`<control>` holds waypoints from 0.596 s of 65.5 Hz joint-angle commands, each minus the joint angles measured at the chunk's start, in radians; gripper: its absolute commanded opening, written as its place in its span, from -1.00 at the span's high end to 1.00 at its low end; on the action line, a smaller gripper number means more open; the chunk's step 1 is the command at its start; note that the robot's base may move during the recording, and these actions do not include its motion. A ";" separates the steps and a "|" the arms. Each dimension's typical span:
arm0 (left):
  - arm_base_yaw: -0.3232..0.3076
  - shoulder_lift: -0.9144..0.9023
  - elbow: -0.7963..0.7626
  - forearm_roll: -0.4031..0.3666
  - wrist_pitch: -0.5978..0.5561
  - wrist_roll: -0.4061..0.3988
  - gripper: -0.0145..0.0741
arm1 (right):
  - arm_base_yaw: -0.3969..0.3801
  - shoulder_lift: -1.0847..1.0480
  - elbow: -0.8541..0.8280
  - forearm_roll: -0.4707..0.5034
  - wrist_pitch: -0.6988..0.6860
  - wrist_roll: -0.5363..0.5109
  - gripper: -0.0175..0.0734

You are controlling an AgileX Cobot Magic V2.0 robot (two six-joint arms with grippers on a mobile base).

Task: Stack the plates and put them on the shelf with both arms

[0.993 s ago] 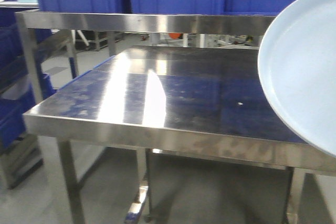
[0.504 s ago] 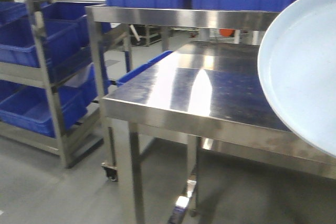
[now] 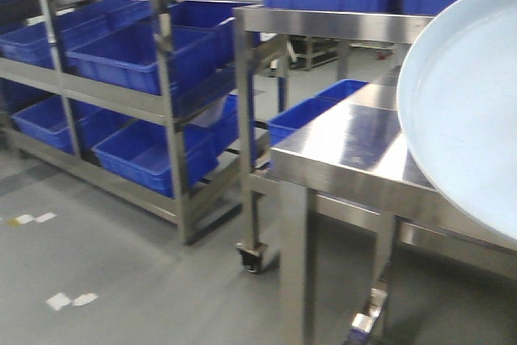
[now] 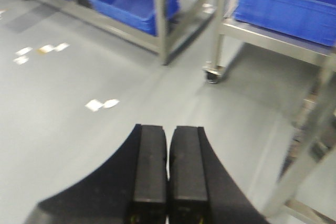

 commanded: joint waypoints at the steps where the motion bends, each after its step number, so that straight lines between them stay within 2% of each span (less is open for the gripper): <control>1: -0.008 0.003 -0.027 0.003 -0.079 -0.004 0.47 | -0.007 0.003 -0.030 0.011 -0.097 -0.002 0.49; 39: -0.008 0.003 -0.027 0.003 -0.079 -0.004 0.47 | -0.007 0.003 -0.030 0.011 -0.097 -0.002 0.49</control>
